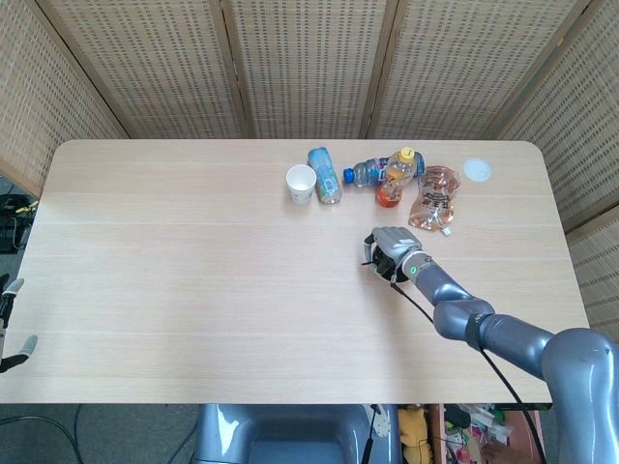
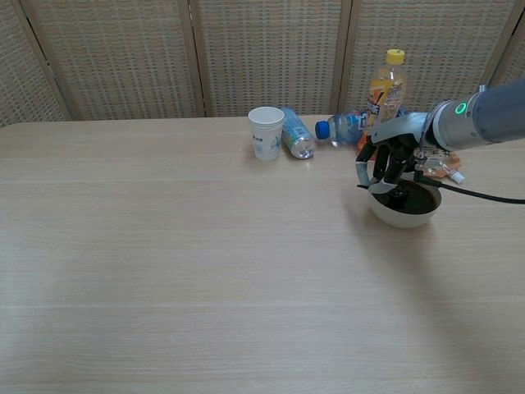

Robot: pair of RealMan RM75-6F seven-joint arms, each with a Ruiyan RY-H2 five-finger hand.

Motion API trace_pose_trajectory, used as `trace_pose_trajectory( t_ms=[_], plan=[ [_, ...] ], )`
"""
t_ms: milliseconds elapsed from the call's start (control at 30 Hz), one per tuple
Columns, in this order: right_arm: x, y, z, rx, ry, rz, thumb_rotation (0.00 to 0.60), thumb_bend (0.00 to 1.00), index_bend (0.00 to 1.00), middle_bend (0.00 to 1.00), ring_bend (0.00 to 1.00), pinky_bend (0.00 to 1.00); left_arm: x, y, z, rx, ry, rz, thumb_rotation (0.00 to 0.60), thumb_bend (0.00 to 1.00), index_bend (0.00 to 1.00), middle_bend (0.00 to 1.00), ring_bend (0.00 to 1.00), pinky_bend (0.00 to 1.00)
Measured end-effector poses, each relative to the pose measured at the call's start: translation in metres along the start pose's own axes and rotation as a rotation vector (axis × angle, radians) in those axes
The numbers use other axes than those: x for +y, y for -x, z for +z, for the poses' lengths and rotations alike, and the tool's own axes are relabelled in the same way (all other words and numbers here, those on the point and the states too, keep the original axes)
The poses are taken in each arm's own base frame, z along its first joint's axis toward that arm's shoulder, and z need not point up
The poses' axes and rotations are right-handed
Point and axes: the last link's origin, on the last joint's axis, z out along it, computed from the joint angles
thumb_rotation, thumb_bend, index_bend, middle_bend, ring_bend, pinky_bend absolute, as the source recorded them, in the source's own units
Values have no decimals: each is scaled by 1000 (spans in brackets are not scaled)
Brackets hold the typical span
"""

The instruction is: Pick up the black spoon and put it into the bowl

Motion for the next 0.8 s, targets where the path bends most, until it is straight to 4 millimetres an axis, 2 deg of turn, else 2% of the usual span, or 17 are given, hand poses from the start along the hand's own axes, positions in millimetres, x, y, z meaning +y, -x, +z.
trace_pose_trajectory(
  t_ms=[167, 333, 533, 800],
  plan=[
    [-1, 6, -9, -25, -17, -2, 600, 862, 738, 931, 998, 1000, 1, 0, 1, 1, 5, -2, 600, 324, 0, 0, 0, 0],
    [11, 7, -14, -24, 5, -20, 600, 862, 738, 931, 998, 1000, 1, 0, 1, 3, 6, -2, 600, 323, 0, 0, 0, 0],
    [20, 0, -10, 3, 33, -30, 600, 862, 738, 931, 998, 1000, 0, 0, 0, 4, 1, -2, 600, 323, 0, 0, 0, 0],
    [14, -7, -1, 31, 23, -67, 600, 861, 738, 931, 998, 1000, -1, 0, -2, 1, -6, -1, 600, 323, 0, 0, 0, 0]
  ],
)
